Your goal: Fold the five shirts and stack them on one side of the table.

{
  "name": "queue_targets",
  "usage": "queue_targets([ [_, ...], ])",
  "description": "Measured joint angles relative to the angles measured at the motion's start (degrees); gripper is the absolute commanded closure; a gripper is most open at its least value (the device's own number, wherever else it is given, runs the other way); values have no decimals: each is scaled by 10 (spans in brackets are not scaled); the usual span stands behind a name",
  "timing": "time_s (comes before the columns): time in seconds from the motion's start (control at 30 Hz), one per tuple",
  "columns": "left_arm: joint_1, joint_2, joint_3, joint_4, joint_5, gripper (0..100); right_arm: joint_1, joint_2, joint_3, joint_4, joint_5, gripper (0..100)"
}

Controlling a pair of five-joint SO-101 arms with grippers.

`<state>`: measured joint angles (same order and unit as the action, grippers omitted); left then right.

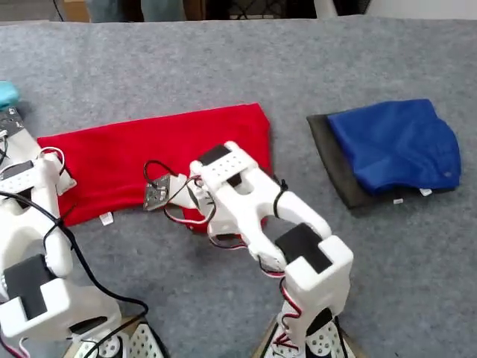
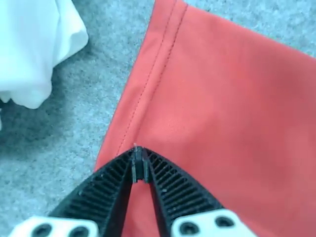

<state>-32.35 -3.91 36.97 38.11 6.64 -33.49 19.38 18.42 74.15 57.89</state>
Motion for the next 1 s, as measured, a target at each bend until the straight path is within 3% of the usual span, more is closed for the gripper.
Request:
queue_targets([
  [0.27, 0, 0, 0, 0, 0, 967, -3, -2, 8, -8, 0, 834],
  [0.63, 0, 0, 0, 0, 0, 967, 4, -2, 7, -39, -54, 986],
  [0.87, 0, 0, 0, 0, 0, 967, 5, -1, 8, -43, -83, 971],
  [1.0, 0, 0, 0, 0, 0, 967, 5, -1, 8, -43, -84, 812],
])
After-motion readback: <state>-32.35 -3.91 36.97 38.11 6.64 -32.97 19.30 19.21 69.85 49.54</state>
